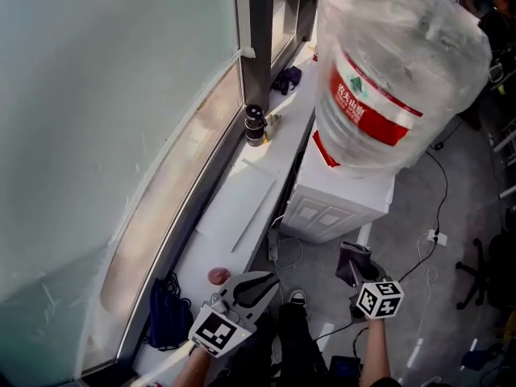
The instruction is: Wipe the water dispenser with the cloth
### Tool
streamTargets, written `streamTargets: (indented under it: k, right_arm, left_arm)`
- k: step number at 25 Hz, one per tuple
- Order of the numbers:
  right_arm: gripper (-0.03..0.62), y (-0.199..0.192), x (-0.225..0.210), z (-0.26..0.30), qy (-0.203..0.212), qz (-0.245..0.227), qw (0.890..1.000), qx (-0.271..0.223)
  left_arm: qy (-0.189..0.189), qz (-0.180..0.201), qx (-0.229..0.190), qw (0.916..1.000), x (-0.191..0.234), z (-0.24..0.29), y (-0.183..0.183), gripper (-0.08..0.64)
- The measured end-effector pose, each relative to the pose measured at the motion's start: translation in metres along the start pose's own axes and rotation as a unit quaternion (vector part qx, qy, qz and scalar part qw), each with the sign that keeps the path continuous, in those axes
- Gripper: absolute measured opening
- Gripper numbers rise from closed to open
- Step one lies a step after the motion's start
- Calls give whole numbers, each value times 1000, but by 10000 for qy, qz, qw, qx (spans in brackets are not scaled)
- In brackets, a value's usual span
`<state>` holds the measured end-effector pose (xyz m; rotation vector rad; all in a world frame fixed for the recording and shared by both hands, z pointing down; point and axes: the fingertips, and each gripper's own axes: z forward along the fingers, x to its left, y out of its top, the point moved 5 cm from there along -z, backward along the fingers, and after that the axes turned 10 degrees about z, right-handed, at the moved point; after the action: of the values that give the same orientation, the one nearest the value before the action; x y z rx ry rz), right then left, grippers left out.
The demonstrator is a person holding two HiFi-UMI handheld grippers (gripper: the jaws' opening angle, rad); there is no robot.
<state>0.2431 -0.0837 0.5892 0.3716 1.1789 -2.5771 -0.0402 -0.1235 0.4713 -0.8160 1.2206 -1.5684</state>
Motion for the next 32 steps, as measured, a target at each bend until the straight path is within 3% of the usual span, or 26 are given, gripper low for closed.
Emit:
streamTargets:
  k: [6,12,22,27,32]
  right_arm:
    - [112,32,69,-74,382,28,9983,-448]
    - [112,42,99,-141,419,126,9955,-837]
    - [112,14,88,-215,189,412,9922,-1163]
    - [112,-3,78,-261,273,312,9899,-1352]
    - [112,-27,69,-313,449,217,9861,-1582]
  left_arm:
    - [-142,-28,-142,9998,-12,-33,29,51]
    - [-307,-140,-153,9993,-32,-48,45,51]
    - [-713,331,-299,9965,-72,-30,80,51]
    - [-698,415,-460,9956,-123,-32,95,51]
    - [-683,265,-532,9959,-193,-44,104,51]
